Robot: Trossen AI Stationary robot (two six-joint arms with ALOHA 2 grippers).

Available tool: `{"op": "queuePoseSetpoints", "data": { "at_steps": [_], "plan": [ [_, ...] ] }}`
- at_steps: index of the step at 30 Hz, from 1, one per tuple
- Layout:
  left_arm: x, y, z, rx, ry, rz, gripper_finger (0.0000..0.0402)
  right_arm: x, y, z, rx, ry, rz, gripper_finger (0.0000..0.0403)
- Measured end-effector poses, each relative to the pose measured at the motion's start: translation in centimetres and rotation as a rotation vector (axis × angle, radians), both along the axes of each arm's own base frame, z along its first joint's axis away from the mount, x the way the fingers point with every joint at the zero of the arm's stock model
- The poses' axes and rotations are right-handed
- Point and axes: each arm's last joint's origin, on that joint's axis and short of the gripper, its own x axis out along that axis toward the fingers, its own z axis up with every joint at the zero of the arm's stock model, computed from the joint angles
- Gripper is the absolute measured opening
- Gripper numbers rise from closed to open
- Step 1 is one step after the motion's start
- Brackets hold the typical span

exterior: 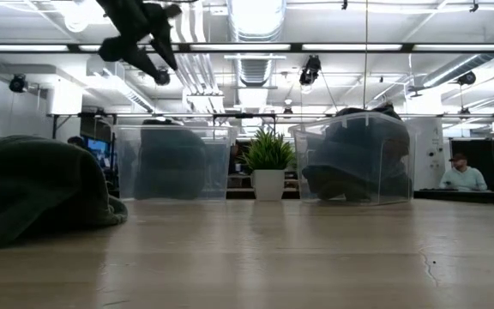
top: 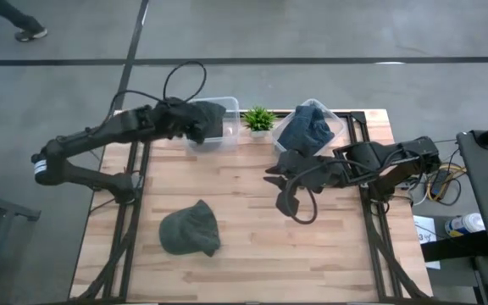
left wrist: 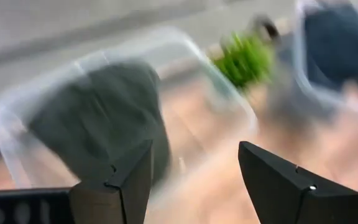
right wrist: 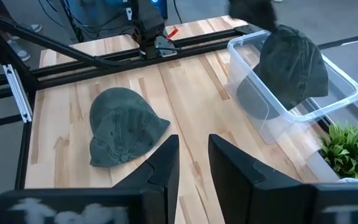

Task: Pick and place caps into container
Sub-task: Put the black cap into the left transparent container

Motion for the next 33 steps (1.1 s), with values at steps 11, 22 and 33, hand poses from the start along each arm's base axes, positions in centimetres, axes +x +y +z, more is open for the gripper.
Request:
{"op": "queuePoseSetpoints", "data": {
  "at_steps": [11,22,33],
  "plan": [
    [-1.7,-8.2,1.1,-0.385,0.219,-0.36,0.0227,-0.7,-0.2,-0.5,0.013,0.06,-0.027,0.0094],
    [2.9,-16.0,-2.3,-0.514,0.379,-0.702,0.0227,-0.7,-0.3,-0.6,0.022,0.059,-0.036,0.0133],
    [6.7,-19.1,-7.7,-0.559,0.653,-1.126,0.0227,-0.6,-0.2,-0.8,0.019,0.069,-0.036,0.0175]
  ]
}}
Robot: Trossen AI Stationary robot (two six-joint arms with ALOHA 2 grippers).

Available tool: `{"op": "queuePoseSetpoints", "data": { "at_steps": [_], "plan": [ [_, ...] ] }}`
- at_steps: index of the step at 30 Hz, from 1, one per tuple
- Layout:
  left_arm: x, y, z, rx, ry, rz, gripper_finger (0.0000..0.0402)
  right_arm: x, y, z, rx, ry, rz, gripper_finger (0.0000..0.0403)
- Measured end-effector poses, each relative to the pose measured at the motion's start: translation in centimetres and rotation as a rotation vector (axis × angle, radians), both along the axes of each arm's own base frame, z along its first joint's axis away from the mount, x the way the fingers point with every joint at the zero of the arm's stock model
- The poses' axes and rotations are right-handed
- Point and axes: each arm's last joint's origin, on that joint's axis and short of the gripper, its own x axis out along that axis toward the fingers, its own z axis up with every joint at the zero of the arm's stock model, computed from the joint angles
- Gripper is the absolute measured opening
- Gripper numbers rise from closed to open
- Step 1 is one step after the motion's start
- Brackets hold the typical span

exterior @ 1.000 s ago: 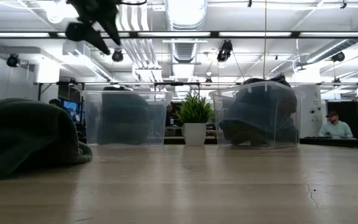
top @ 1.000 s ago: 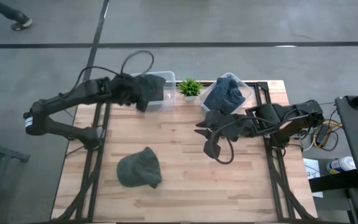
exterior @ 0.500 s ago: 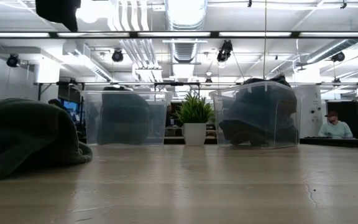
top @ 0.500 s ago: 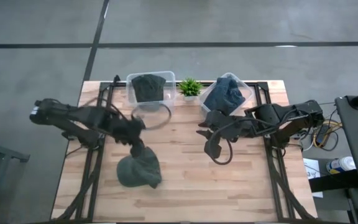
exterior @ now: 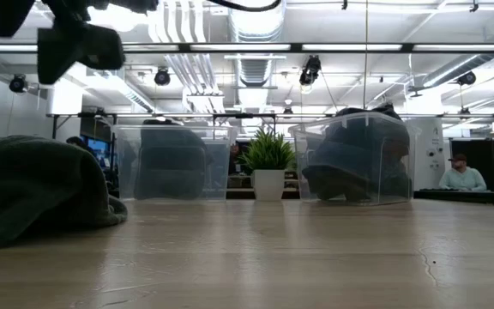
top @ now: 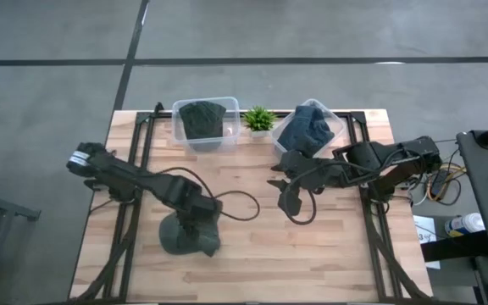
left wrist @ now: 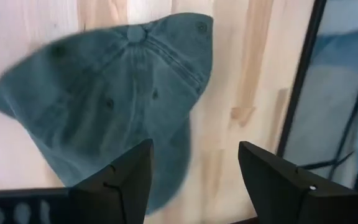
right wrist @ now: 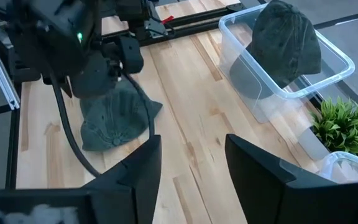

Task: Pick and place caps into container
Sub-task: Put the black cap into the left transparent container

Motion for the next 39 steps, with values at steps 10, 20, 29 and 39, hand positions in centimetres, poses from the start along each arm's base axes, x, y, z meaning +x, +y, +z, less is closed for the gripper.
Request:
{"op": "queuePoseSetpoints", "data": {
  "at_steps": [10,20,29,39],
  "plan": [
    [2.2,-1.2,-3.1,0.078,-0.088,-0.353,0.0227,0.2,0.2,-1.3,0.002,0.04,-0.007,0.0187],
    [3.8,-1.8,-7.2,0.097,0.019,-0.425,0.0227,0.2,0.6,-1.6,0.018,0.04,-0.009,0.0187],
    [4.1,-2.5,-9.2,0.019,0.089,-0.458,0.0223,0.2,0.6,-1.6,0.023,0.038,-0.013,0.0187],
    [3.6,-2.3,-8.1,0.043,0.083,-0.427,0.0036,0.0,0.6,-1.4,0.026,0.033,-0.009,0.0187]
  ]
}}
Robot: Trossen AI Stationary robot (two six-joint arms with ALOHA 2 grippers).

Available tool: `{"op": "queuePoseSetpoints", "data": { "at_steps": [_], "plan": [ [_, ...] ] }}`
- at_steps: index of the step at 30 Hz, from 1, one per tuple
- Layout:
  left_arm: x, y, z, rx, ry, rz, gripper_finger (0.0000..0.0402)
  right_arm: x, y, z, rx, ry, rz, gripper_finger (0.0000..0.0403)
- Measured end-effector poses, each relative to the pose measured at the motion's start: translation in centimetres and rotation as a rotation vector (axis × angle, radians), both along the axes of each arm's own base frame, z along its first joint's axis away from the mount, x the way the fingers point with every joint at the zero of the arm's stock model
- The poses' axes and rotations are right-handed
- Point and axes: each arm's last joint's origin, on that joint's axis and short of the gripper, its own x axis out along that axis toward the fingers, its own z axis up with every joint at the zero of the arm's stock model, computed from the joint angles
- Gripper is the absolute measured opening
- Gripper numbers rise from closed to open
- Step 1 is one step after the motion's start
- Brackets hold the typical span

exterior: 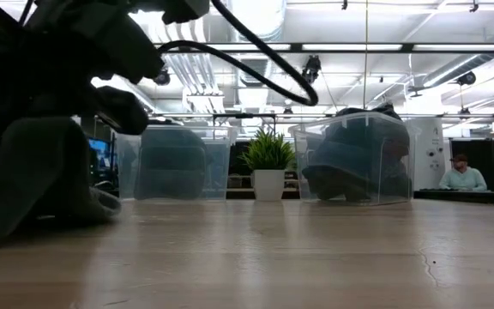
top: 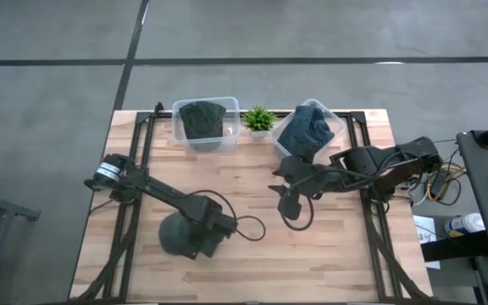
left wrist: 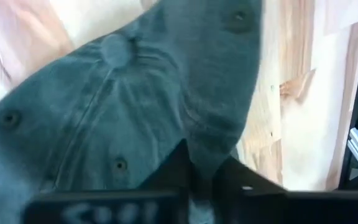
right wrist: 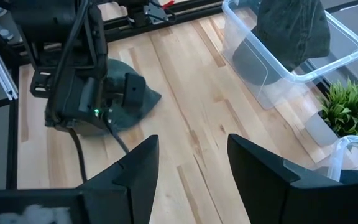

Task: Pick and place caps into container
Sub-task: Put the black cap into the left transparent container

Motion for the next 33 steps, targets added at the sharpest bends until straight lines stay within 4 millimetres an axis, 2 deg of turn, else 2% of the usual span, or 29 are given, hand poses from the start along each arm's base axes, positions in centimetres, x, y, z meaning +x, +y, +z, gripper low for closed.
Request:
{"op": "queuePoseSetpoints", "data": {
  "at_steps": [2,7,14,18,24,28,33],
  "plan": [
    [-0.2,0.1,0.2,0.007,0.015,0.018,0.0012,-0.3,0.0,0.3,0.003,-0.008,0.002,0.0187],
    [-1.1,0.7,2.0,0.089,0.01,0.11,0.0005,-1.4,-0.1,1.2,0.023,-0.039,0.002,0.0187],
    [-2.8,2.7,8.3,0.139,-0.174,0.448,0.0002,-3.0,0.0,2.3,0.036,-0.071,0.022,0.0187],
    [-4.4,4.4,12.8,0.143,-0.376,0.726,0.0002,-3.7,0.1,2.6,0.039,-0.074,0.032,0.0187],
    [-7.4,6.8,18.8,0.107,-0.831,1.152,0.0001,-3.8,0.1,2.6,0.055,-0.08,0.021,0.0187],
    [-9.4,8.2,21.6,0.143,-1.123,1.42,0.0001,-3.8,0.1,2.6,0.06,-0.083,0.018,0.0187],
    [-10.1,9.4,23.0,0.284,-1.359,1.657,0.0001,-3.8,0.1,2.6,0.073,-0.088,0.006,0.0187]
  ]
}}
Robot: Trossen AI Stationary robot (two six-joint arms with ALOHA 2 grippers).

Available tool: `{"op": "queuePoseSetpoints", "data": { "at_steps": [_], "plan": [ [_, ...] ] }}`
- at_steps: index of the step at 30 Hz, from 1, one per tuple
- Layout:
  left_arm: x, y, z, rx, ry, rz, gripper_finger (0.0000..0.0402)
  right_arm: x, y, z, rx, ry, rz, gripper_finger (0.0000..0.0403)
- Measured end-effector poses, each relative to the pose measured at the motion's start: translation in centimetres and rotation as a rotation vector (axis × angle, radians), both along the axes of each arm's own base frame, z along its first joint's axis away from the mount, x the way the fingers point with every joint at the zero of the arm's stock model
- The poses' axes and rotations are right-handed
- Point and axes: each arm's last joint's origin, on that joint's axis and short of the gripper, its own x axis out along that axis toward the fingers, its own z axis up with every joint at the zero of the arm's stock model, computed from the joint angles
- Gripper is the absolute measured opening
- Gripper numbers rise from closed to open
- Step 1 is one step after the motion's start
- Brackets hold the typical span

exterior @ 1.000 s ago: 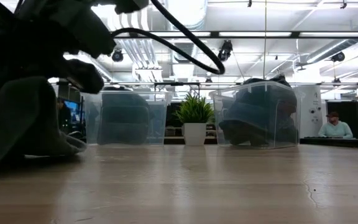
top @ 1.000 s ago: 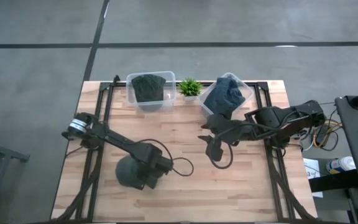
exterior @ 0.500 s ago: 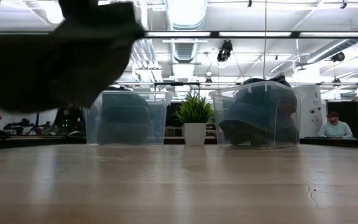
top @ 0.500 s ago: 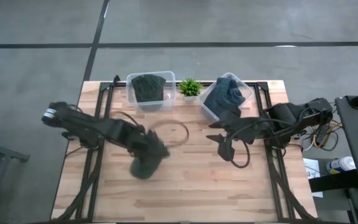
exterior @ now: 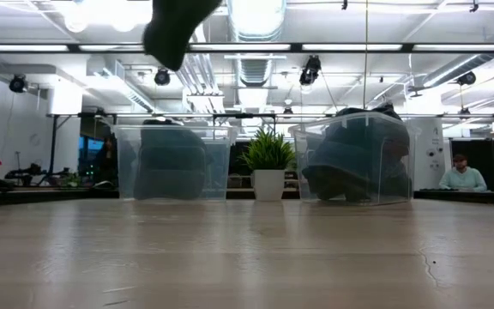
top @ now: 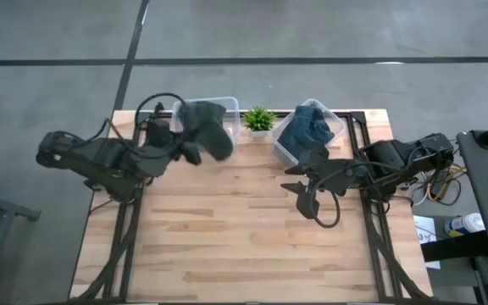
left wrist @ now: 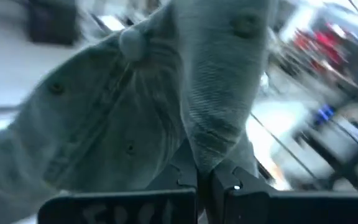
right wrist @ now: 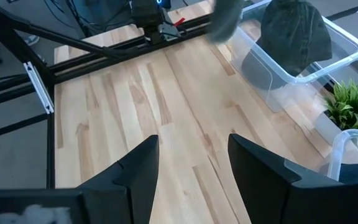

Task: Pick and place caps into container
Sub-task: Put the black cap into the left transparent container

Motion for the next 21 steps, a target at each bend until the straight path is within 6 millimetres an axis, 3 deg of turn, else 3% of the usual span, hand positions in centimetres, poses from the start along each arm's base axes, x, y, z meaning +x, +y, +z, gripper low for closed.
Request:
{"op": "queuePoseSetpoints", "data": {
  "at_steps": [9,21],
  "plan": [
    [2.5,2.5,-1.3,0.179,0.038,0.413,0.0,0.0,0.0,0.0,0.028,-0.01,-0.02,0.0187],
    [5.7,7.2,-3.9,0.281,0.396,0.511,0.0,0.1,0.0,0.0,0.043,-0.012,-0.032,0.0187]
  ]
}}
